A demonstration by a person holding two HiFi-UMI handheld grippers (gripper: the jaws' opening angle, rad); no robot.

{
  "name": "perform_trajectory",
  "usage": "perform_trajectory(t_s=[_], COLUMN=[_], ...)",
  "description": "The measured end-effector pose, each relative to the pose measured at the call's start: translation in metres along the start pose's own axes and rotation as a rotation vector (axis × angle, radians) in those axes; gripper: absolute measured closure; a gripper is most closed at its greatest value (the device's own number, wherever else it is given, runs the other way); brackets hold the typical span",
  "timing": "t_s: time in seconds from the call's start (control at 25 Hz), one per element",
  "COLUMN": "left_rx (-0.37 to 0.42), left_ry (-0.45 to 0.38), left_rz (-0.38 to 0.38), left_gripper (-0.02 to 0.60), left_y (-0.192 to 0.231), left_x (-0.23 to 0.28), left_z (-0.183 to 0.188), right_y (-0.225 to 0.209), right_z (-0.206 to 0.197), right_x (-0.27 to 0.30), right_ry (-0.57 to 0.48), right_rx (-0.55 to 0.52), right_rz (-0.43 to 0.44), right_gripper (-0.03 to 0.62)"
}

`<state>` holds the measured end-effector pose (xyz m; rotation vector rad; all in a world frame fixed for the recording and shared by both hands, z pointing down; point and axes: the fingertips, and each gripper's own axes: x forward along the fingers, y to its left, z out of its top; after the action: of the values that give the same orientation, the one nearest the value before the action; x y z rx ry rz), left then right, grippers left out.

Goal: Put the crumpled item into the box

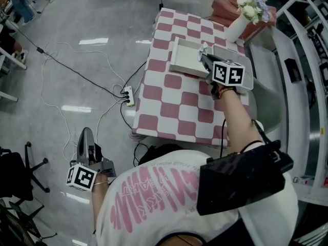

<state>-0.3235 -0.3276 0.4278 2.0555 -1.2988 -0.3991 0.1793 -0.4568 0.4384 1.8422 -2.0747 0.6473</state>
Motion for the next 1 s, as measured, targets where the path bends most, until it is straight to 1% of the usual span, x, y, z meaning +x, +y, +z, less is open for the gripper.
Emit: perform_trajectory(t_s=[0.16,0.28,0.36,0.44,0.56,0.72,0.8,0.88,1.0], left_rx=[-0.027,-0.073,-0.087,-0.083,-0.069,-0.043,-0.050,-0.073,-0.084], left_ry=[0.040,0.062,0.069,0.051,0.002,-0.040,-0.049,-0.067,-0.076], left_rz=[0.047,0.098,0.125,0.146,0.183,0.207,0.237,0.265,0.286], left_gripper=[0.574,0.574,0.574,0.574,0.574,0.574,0.574,0.574,0.574], left_y=[0.012,0.023,0.025,0.029,0.031,0.027,0.026,0.026,0.021], left_x=[-0.013,-0.023,-0.029,-0.032,-0.035,-0.039,-0.046,-0.055,-0.061], left_z=[-0.025,-0.042,-0.049,-0.047,-0.036,-0.028,-0.033,-0.037,-0.041], right_y=[-0.009,-0.011,-0.012,-0.014,-0.016,-0.019,-0.019,-0.017,-0.018], right_z=[-0.014,-0.024,-0.029,-0.030,-0.036,-0.044,-0.046,-0.051,-0.057], right_x=[0.021,0.036,0.043,0.051,0.064,0.081,0.089,0.096,0.105], right_ry=[0.061,0.110,0.140,0.165,0.219,0.284,0.300,0.320,0.345], right_rx=[-0.004,-0.019,-0.037,-0.059,-0.088,-0.115,-0.132,-0.146,-0.152], right_rz=[-0.010,-0.005,0.006,0.016,0.025,0.034,0.035,0.043,0.047], right_gripper=[0.565,0.565,0.565,0.563,0.563,0.562,0.562,0.562,0.562])
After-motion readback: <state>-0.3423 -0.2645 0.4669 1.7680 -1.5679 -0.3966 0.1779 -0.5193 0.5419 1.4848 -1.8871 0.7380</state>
